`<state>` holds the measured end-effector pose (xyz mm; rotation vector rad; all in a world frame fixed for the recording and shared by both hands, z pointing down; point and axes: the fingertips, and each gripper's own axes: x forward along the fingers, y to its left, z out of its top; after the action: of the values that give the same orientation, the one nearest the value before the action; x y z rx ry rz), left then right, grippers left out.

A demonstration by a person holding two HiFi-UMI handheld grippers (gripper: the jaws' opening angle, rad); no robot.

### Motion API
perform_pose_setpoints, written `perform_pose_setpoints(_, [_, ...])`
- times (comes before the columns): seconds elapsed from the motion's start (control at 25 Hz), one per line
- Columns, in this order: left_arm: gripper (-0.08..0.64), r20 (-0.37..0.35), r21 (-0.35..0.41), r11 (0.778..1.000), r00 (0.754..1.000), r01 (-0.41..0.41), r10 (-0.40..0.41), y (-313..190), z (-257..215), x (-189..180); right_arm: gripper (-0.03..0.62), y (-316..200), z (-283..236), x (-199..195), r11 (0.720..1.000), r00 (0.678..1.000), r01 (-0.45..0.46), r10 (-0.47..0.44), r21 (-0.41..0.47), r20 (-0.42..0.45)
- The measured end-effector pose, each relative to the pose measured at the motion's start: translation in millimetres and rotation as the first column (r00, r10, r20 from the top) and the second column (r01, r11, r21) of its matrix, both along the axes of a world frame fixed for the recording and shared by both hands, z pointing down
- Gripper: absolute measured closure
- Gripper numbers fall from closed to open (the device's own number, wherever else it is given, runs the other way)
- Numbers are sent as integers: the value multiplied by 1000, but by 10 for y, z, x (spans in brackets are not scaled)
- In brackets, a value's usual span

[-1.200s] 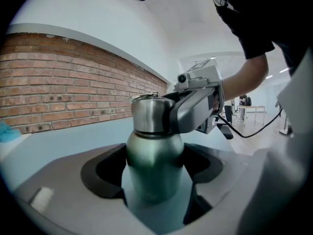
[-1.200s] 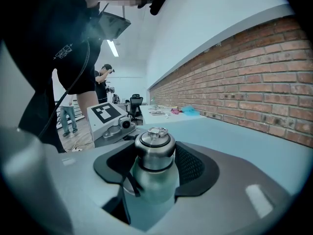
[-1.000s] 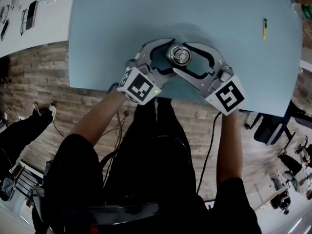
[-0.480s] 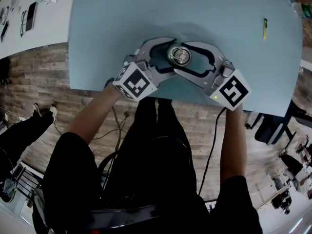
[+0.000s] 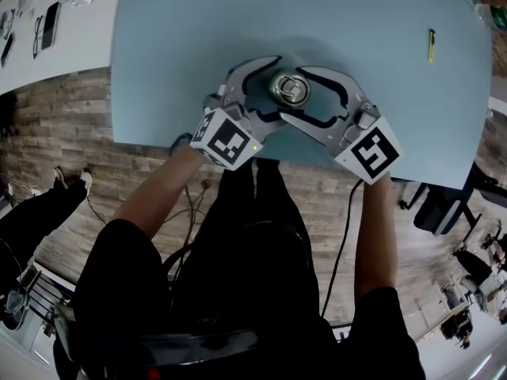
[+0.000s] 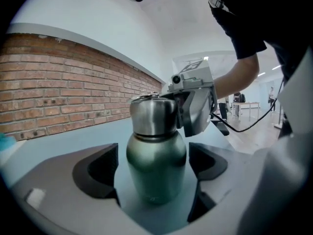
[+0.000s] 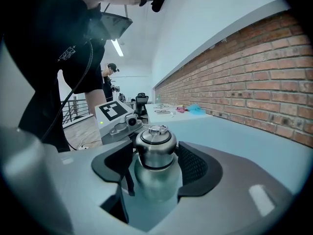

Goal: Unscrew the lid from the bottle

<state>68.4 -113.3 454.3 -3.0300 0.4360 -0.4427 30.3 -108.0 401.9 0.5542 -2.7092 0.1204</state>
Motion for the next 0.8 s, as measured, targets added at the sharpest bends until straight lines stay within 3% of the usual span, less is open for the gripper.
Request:
perform_pose_setpoints(0.28, [118, -5, -31, 987, 987, 158, -158, -23, 12, -123, 293, -52, -155, 6, 994, 990, -112, 110, 16, 90])
perform_pose_setpoints(0.8, [172, -43, -71, 931, 931, 359, -362, -39, -67, -73, 313, -60, -129, 21, 972, 966, -237, 235, 7, 108])
